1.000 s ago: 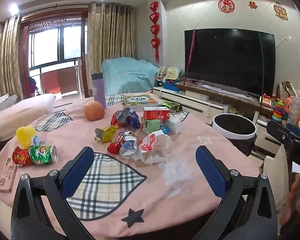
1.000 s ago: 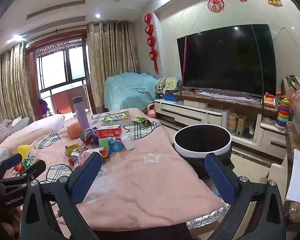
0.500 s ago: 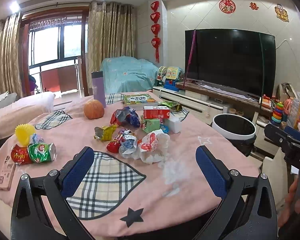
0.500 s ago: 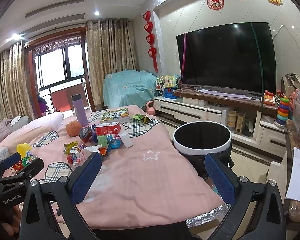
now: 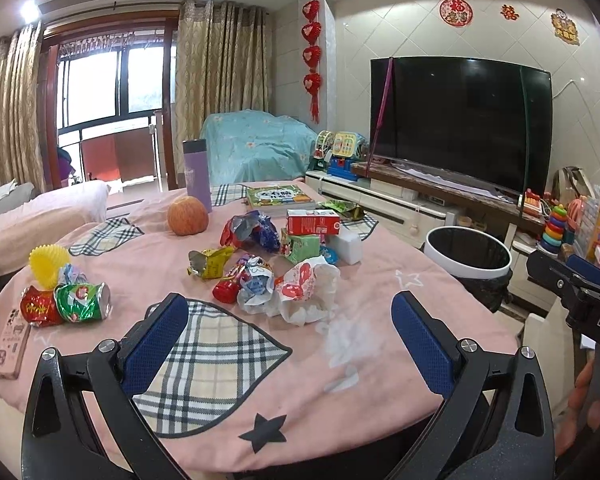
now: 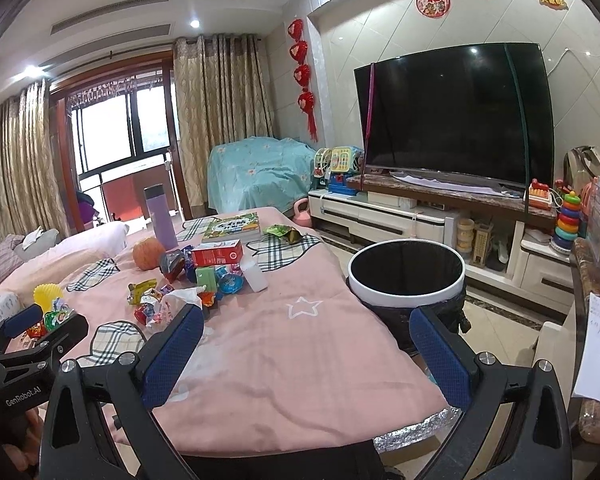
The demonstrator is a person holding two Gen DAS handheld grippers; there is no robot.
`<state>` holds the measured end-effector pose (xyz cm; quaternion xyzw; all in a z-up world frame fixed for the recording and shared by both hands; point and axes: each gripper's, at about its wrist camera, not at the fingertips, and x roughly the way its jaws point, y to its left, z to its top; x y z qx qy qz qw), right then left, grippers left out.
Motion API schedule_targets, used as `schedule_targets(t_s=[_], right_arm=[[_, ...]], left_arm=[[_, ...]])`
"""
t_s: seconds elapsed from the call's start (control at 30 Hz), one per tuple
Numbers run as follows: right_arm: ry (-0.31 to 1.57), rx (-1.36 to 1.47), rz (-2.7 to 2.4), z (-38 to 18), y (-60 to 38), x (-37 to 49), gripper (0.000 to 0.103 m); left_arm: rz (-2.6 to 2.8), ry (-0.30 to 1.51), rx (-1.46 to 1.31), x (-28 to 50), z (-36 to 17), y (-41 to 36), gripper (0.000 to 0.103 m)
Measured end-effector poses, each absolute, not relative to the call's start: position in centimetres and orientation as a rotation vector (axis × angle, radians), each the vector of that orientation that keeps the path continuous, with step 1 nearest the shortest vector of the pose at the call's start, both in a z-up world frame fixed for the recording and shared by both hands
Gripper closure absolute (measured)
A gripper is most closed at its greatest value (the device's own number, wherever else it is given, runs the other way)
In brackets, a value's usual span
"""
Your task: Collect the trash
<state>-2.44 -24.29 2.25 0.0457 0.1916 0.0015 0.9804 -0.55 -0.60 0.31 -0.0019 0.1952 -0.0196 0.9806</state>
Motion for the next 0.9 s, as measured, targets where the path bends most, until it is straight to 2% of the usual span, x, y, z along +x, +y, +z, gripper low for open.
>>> schedule_targets(t_s=[0.9], right_arm=[[0.396,0.094,0.022,1.97,-24.27,-2.27,0.0]], left_arm=[[-0.042,0.407,-0.014,-0.34,0.12,-0.34,0.0]])
